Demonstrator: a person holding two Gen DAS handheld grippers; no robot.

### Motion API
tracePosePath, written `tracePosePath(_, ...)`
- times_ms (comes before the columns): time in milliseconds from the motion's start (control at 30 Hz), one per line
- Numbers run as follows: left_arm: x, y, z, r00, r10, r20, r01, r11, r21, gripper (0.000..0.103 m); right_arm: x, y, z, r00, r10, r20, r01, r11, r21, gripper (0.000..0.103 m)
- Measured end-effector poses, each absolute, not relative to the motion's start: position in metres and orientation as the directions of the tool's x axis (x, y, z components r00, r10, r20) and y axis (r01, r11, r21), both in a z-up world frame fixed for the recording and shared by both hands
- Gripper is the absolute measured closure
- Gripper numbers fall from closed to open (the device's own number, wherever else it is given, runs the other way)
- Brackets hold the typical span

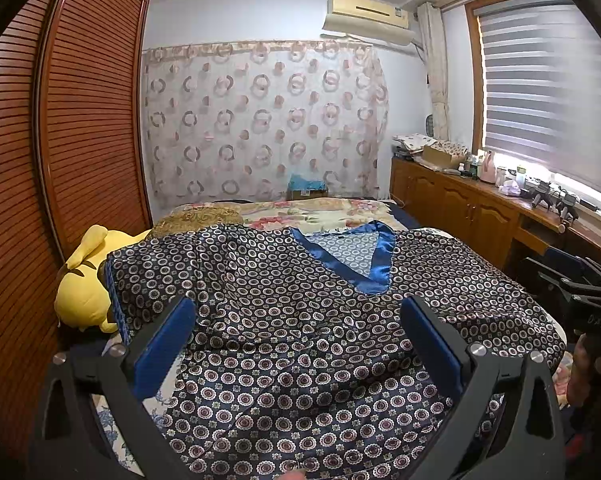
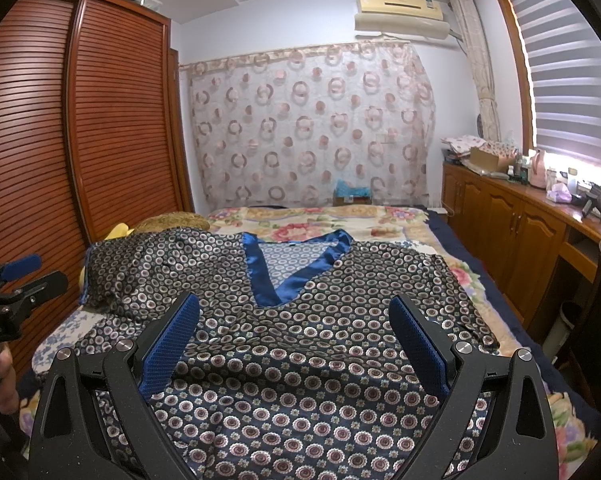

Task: Fold small clothes
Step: 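Grasp the side edge of the navy top with the left tool and lift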

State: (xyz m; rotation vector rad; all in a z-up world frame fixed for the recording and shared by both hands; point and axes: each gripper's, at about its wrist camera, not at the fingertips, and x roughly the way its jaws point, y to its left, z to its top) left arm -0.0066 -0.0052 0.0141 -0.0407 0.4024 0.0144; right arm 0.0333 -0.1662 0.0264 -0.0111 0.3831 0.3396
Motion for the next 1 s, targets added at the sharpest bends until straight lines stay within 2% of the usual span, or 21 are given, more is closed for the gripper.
tracePosePath(200,-0.006,-0.002,0.008,0.916,0.012,-0.401,-0.028,0.999,-0.034,0.000,0.032,-0.165,0.025,0.867,0.323,-0.380,-0.328,0.943,0.055,0.006)
tracePosePath(667,0.016,0.050,-0.028,0.875,0.144,-0.463,-0.153,0.988,0.019,0.000,0.050,-0.138,-0.002,0.840,0.358,-0.407,-0.386,0.922,0.015,0.006)
tracePosePath(1000,0.026,0.105,-0.050,0.832,0.097,-0.546,-0.148,0.988,-0.050,0.000,0.080,-0.109,-0.036,0.733,0.447,-0.513,-0.498,0.866,0.044,0.006)
